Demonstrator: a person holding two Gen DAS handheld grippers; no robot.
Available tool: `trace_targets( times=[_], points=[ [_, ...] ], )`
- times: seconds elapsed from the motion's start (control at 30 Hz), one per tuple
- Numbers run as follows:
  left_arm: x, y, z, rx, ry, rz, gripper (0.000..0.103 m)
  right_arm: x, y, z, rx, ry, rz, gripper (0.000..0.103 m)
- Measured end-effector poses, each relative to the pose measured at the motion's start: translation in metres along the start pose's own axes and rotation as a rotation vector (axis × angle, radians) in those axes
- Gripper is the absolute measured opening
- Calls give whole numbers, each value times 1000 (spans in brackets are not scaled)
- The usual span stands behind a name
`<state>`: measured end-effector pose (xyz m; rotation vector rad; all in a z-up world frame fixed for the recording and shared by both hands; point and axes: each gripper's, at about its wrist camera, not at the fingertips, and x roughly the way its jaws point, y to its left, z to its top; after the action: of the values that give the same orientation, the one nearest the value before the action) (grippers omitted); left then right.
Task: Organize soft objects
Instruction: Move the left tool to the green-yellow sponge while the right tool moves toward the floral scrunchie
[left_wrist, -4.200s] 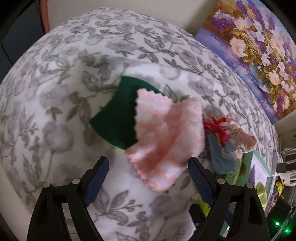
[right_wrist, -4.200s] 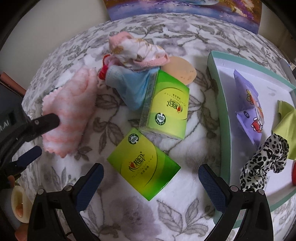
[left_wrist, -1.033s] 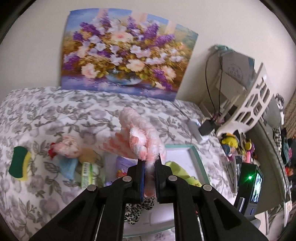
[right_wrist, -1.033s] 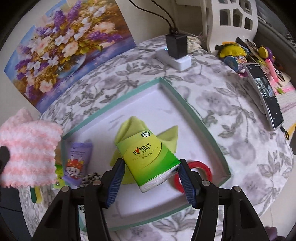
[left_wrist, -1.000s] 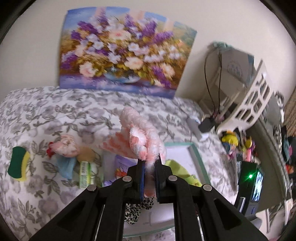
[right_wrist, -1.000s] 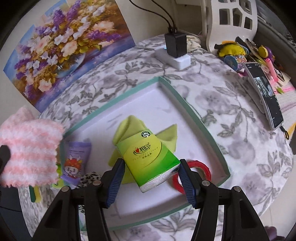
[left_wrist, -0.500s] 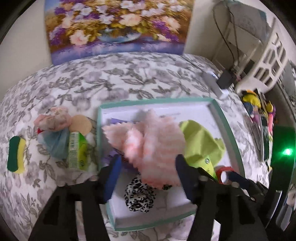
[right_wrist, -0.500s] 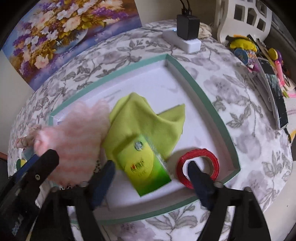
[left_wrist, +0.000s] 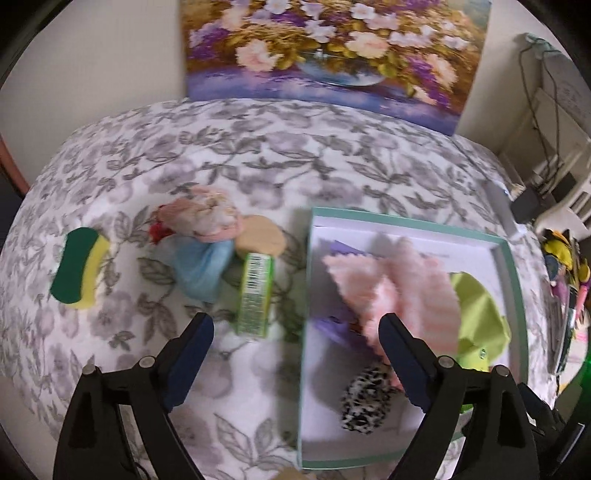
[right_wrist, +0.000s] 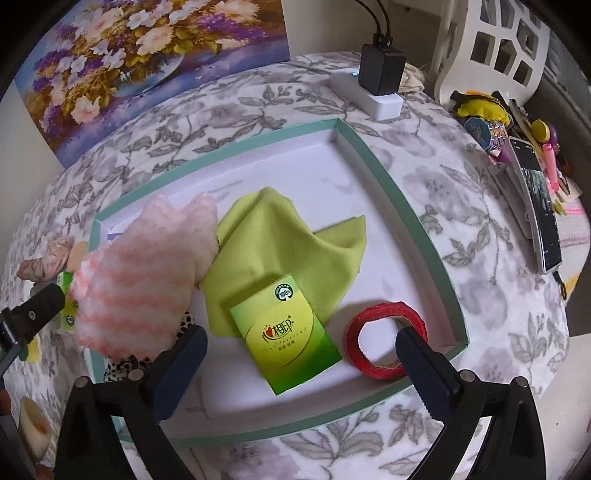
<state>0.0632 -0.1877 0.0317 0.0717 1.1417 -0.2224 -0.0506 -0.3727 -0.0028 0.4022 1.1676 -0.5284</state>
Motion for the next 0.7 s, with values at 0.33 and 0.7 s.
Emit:
trace_targets(
  times=[0.33,0.7],
  points=[
    [-5,20,5,-38,5,63,91,-4,7,-1,-15,-5,1,103],
    [-12,48,8,-97,20,107,91,-8,16,-2,-40,-11,7,103]
  ],
)
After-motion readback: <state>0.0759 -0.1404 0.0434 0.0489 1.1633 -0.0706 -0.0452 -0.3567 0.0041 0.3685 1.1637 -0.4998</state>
